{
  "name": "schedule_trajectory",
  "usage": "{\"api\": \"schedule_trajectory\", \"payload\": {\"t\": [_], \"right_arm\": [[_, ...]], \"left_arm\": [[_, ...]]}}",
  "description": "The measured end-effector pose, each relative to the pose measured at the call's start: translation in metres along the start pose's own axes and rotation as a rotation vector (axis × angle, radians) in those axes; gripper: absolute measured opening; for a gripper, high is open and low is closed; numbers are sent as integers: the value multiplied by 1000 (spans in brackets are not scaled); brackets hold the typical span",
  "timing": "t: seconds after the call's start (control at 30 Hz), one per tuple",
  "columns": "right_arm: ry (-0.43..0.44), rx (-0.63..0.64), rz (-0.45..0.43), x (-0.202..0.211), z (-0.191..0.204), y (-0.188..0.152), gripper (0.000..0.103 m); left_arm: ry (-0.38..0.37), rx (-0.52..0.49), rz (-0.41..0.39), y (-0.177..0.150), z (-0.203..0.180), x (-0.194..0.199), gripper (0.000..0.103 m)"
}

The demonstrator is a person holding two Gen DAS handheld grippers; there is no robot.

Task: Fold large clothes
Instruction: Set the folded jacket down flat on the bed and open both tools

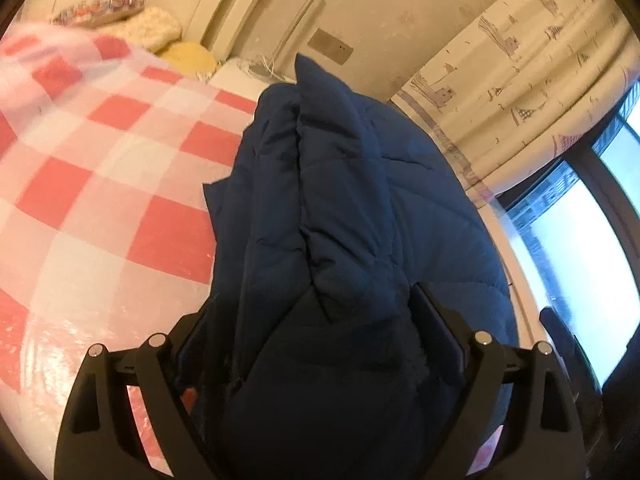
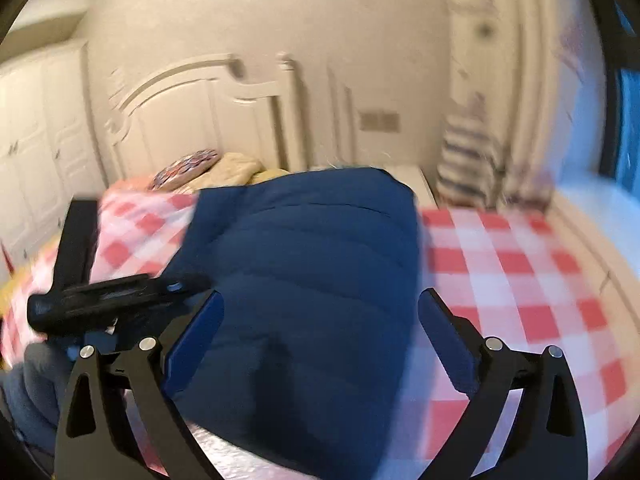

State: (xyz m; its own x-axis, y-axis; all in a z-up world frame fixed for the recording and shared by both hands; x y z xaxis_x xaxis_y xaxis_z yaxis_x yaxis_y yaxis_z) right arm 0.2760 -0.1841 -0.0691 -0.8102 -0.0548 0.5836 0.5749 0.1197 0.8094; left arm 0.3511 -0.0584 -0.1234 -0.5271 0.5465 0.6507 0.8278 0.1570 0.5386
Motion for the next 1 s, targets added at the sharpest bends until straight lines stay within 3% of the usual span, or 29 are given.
{"api": "schedule_trajectory", "payload": {"t": [0.03,0.07,0.17,0.23,0.33,0.37,0.4,0.47,0.6,0.63,0.67,0.77,0.87,1.0], "right_arm": [[-36,110,80,-18,18,-17,96],[-102,192,58,-24,26,-21,99],[-93,150,62,-26,21,-23,99],[-91,165,72,-27,21,-23,99],[-93,154,72,-29,18,-20,99],[-99,150,70,-30,19,-20,99],[-103,146,67,-29,19,-20,99],[-106,135,58,-27,19,-21,99],[-84,106,25,-5,22,-24,99],[-70,82,13,5,20,-24,99],[-48,53,13,14,17,-27,99],[-31,-9,-29,44,4,-31,99],[-36,-90,-84,79,-14,-26,99],[-68,-168,-141,117,-30,-10,99]], "left_arm": [[12,-8,-7,0,-1,2,91],[27,-18,-5,-1,0,5,91],[88,-73,-37,0,-6,20,90],[163,-140,-192,11,-21,52,88],[143,-228,-348,27,-59,93,91],[147,-256,-360,33,-73,96,99],[147,-283,-348,37,-85,94,101],[154,-326,-208,43,-102,65,101],[352,-311,58,23,-61,-11,101],[308,-298,63,17,-54,-17,101],[249,-271,14,15,-47,-11,101],[267,-239,-3,11,-36,15,101],[286,-234,-163,8,-42,74,101],[316,-302,-355,-10,-70,160,101]]}}
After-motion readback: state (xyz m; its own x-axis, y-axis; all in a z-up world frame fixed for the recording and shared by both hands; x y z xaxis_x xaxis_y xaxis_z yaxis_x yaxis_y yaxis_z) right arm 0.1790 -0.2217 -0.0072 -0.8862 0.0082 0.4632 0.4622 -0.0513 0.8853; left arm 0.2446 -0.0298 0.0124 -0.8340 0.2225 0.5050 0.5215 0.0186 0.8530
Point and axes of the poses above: each gripper's, at about its wrist camera, not at the fingertips, and x roughly against the way its jaws point, z to its left, y to its top, the point moved 8 cm from there along -x, roughly the way its jaws point, and after that the axes turned 4 degrees about x, right-handed, at the moved point
